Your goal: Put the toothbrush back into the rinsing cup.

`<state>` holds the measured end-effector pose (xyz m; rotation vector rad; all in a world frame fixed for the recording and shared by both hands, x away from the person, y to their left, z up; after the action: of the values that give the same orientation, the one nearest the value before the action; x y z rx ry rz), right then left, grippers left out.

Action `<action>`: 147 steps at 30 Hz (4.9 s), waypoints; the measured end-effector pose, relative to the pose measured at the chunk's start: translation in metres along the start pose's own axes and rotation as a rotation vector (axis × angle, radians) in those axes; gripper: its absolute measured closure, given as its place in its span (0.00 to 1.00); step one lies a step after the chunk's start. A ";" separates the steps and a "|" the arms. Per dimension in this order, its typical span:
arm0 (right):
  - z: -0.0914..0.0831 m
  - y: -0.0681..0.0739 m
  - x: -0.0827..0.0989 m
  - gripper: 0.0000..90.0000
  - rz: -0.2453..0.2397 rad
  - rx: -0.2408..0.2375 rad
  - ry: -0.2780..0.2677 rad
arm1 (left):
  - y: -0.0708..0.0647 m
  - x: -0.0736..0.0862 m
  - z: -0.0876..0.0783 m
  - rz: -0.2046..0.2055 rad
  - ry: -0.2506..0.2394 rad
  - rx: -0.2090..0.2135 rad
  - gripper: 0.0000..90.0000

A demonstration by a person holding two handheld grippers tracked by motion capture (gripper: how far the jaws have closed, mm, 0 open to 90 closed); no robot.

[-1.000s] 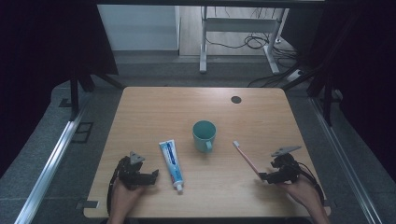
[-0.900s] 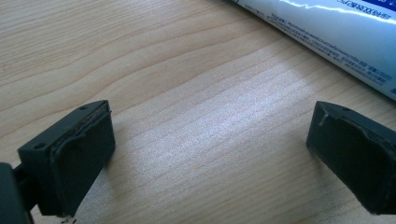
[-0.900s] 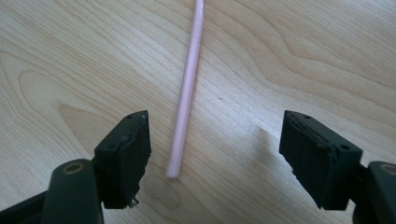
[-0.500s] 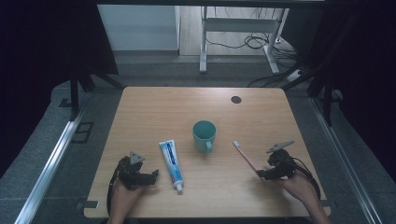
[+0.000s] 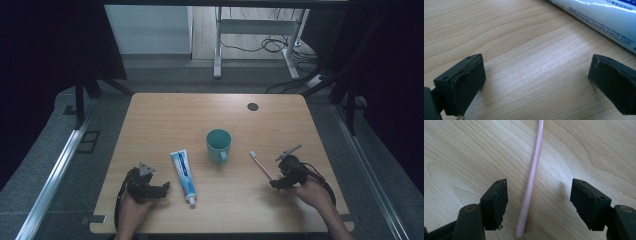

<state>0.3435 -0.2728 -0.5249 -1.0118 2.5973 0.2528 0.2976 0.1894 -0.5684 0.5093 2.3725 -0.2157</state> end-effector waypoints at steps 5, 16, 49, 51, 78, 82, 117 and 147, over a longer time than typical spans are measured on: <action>0.002 0.001 -0.007 0.34 0.002 -0.007 0.034 | 0.000 0.000 0.000 0.000 0.000 0.000 0.01; 0.008 0.002 -0.024 0.41 -0.011 -0.002 0.106 | 0.000 0.000 0.000 0.000 0.000 0.000 0.01; 0.030 0.002 -0.063 0.83 0.001 0.005 0.358 | 0.000 0.000 0.000 0.001 0.002 0.001 0.01; 0.031 0.002 -0.065 0.88 0.005 0.011 0.369 | 0.000 0.000 0.000 0.000 0.000 0.000 0.01; 0.015 -0.004 -0.061 0.93 0.022 -0.035 0.276 | 0.000 0.000 0.000 0.000 0.000 0.000 0.01; 0.011 -0.004 -0.062 0.93 0.020 -0.042 0.251 | 0.000 0.000 0.000 0.000 0.000 0.000 0.01; -0.033 0.005 -0.080 0.93 -0.002 -0.060 -0.006 | 0.000 0.000 0.000 -0.001 -0.001 0.001 0.01; -0.050 0.021 -0.103 0.93 -0.055 -0.088 -0.216 | 0.000 0.000 0.000 0.003 0.000 0.001 0.01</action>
<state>0.3873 -0.2077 -0.4390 -1.0225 2.3794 0.4406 0.2978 0.1896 -0.5683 0.5132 2.3711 -0.2150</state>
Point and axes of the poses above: each handheld gripper's, and its own axes: z roughly forward along the jaws, x roughly out of its underside, y roughly to its left, the point moved 3 cm from there along z, roughly forward along the jaws, and after that the axes turned 1 degree about -x, right-handed, at the moved point
